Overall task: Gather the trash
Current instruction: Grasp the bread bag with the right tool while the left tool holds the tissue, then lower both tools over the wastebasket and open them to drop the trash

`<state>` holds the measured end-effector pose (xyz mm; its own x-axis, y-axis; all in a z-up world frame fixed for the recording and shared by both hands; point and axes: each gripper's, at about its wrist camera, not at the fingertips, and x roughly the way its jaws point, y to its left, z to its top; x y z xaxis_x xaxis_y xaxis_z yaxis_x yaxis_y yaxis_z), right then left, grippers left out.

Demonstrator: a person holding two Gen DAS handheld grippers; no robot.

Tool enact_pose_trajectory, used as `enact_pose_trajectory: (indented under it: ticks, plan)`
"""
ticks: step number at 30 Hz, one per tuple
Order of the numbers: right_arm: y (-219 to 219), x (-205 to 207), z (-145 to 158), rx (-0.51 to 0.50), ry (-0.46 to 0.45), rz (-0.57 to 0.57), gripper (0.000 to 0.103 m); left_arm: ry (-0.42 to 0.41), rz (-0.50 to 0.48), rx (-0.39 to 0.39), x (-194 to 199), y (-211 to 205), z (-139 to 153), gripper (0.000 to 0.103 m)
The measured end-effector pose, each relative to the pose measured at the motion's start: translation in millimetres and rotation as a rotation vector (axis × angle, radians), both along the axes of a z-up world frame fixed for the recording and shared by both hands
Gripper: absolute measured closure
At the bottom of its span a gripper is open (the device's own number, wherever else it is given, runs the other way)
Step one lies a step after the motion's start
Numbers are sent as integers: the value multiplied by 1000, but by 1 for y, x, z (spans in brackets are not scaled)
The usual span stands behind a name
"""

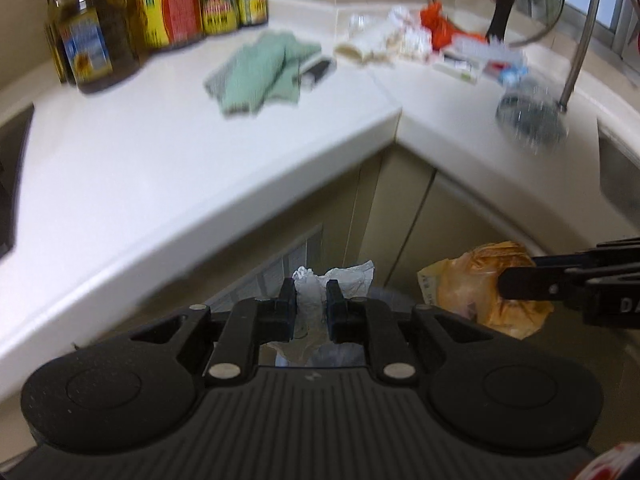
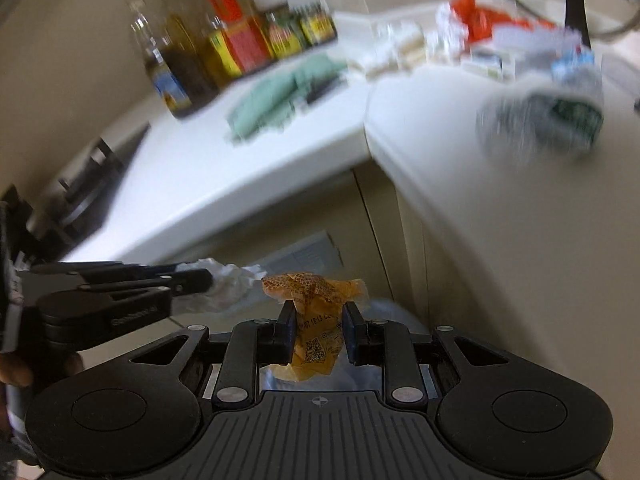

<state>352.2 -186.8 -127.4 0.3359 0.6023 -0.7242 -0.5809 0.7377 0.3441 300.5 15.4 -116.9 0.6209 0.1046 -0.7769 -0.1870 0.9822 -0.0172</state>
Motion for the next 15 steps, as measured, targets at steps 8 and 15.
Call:
enact_pose_trajectory:
  ticks: [8,15]
  plan:
    - [10,-2,-51,-59,37,-34,79,74,-34,-33,-3,1,-44,90]
    - [9,-2,-77,-85,57,-55,78,107,-41,-44,1,2,-64,89]
